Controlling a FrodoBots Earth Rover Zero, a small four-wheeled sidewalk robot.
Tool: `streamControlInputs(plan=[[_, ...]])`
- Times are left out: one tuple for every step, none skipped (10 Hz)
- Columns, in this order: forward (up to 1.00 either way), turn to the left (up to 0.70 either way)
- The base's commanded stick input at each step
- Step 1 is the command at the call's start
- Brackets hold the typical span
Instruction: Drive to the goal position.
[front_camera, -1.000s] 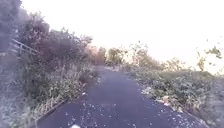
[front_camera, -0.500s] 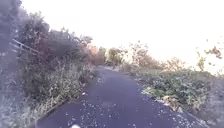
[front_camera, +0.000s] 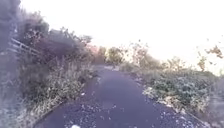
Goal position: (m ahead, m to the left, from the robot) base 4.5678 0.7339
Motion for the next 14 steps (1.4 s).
streamControlInputs(plan=[[0.7,0.0],[0.7,0.0],[0.7,0.0],[0.7,0.0],[0.7,0.0],[0.7,0.0],[0.7,0.0],[0.7,0.0],[0.7,-0.01],[0.7,-0.02],[0.7,-0.04],[0.7,-0.06],[0.7,-0.08],[0.7,-0.1]])
